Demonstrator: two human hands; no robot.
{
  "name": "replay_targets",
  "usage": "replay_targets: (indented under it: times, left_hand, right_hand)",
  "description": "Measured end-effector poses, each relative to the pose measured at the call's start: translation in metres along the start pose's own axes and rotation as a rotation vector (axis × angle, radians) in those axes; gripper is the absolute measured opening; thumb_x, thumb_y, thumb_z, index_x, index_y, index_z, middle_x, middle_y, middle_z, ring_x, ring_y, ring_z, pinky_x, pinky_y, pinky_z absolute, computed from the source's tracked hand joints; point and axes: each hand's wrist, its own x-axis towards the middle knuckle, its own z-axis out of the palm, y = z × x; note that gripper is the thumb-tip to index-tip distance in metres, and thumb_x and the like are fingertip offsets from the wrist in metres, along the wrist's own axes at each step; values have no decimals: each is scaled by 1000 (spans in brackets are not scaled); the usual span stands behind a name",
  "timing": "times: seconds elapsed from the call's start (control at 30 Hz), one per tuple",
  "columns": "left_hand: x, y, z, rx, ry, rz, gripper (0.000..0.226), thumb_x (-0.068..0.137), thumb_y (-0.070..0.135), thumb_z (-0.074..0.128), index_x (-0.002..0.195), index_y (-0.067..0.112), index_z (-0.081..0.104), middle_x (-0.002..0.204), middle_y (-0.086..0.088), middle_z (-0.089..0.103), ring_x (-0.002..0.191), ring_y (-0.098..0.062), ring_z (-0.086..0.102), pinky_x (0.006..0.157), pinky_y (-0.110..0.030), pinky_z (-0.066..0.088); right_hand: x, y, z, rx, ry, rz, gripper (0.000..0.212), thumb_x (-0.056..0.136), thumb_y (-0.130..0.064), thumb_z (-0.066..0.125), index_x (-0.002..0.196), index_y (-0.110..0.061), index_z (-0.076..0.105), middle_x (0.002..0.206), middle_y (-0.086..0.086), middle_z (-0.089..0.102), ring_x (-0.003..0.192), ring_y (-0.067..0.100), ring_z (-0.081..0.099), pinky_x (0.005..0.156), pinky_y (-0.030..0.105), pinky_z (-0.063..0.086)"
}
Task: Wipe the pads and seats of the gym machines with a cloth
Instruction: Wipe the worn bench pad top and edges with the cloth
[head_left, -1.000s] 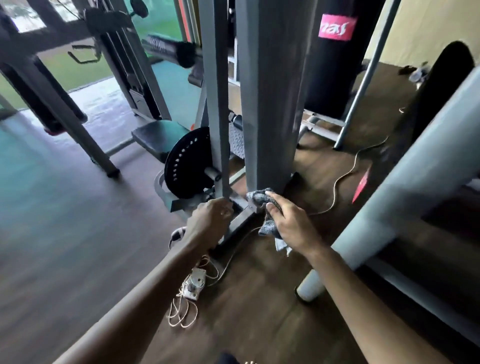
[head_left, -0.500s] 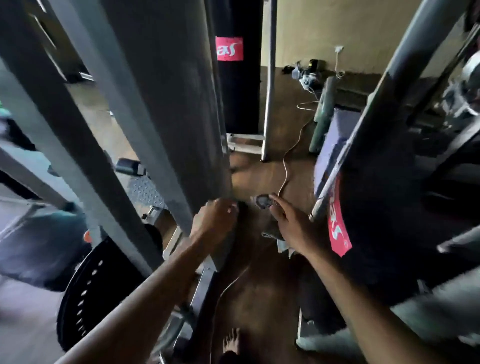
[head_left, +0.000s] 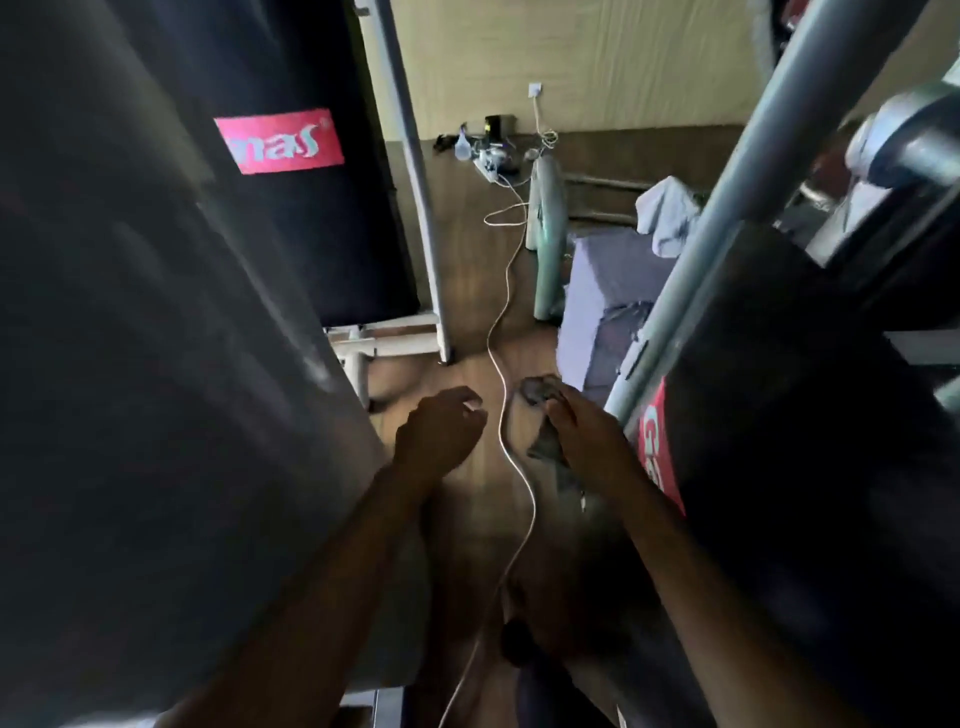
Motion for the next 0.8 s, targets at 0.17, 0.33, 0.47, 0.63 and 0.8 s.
replay_targets:
  times: [0.17, 0.33, 0.47, 0.63, 0.8]
  left_hand:
    - [123, 19, -2, 22, 6, -55, 27, 91, 32, 59, 117, 28, 69, 119, 1, 69, 115, -24, 60, 99, -37, 49]
    - [244, 44, -19, 64, -16, -95, 36, 82, 42, 54, 114, 37, 69, 118, 1, 70, 110, -29, 64, 90, -37, 52]
    - [337, 67, -35, 111, -21, -89, 25, 87, 36, 53, 106, 38, 69, 110, -2, 70, 102, -33, 63, 75, -34, 45]
    - [469, 80, -58, 82, -18, -75, 19, 87, 34, 55, 96, 29, 71, 101, -3, 72, 99, -32, 66, 82, -42, 56]
    - [607, 91, -73, 99, -42, -107, 24, 87, 36, 52, 99, 24, 68, 103, -7, 69, 98, -36, 62, 78, -37, 50]
  right_hand:
    - [128, 8, -2, 6, 7, 30, 40, 103, -19, 44, 143, -12, 48, 144, 9, 53, 133, 24, 48, 97, 17, 30]
    - [248, 0, -13, -13, 3, 58, 40, 104, -19, 44, 142, -10, 49, 146, 8, 50, 133, 26, 47, 99, 18, 30]
    - [340, -3, -18, 6, 16, 96, 40, 104, -23, 45, 142, -13, 50, 144, 6, 53, 132, 25, 49, 99, 19, 33]
    - [468, -7, -11, -30, -4, 119, 42, 104, -31, 42, 143, -18, 47, 141, 8, 55, 127, 27, 54, 106, 31, 40]
    - [600, -16, -12, 11, 9, 179, 41, 104, -30, 43, 142, -18, 50, 138, 9, 58, 125, 27, 56, 107, 37, 44]
